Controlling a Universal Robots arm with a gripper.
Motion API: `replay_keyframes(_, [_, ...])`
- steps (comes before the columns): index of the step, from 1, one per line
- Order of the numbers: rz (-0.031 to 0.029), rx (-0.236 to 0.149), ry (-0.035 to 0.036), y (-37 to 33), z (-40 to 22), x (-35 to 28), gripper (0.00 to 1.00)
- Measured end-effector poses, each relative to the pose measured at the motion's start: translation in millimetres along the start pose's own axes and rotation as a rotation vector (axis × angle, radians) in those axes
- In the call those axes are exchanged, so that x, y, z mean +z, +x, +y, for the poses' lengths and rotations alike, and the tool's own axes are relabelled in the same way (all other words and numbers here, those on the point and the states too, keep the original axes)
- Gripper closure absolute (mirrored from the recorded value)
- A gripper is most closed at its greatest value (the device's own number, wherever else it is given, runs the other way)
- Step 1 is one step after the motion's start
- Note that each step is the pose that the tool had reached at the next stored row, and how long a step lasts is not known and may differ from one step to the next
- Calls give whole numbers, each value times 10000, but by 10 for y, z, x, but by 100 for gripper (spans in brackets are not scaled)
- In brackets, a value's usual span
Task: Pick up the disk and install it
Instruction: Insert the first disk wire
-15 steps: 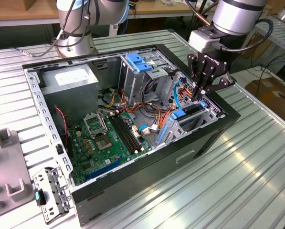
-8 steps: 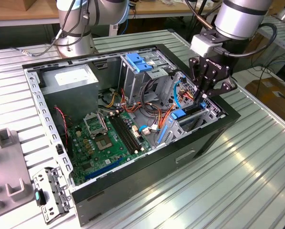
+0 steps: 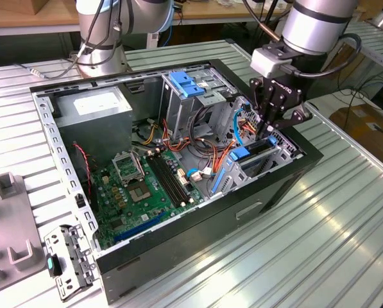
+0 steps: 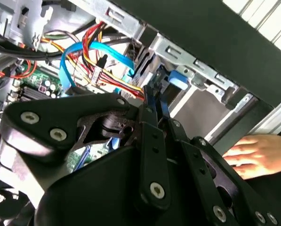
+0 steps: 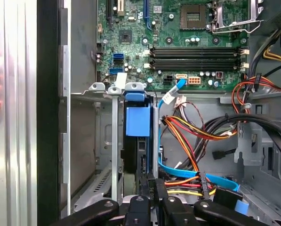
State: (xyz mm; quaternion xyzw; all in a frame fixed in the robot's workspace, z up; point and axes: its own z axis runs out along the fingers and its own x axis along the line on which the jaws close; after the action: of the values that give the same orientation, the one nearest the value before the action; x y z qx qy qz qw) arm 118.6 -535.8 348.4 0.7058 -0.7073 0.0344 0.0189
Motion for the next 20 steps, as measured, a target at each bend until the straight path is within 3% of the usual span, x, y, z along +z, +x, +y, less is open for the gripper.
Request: replay_keyframes(20, [3,160,-12,35,15,26,84])
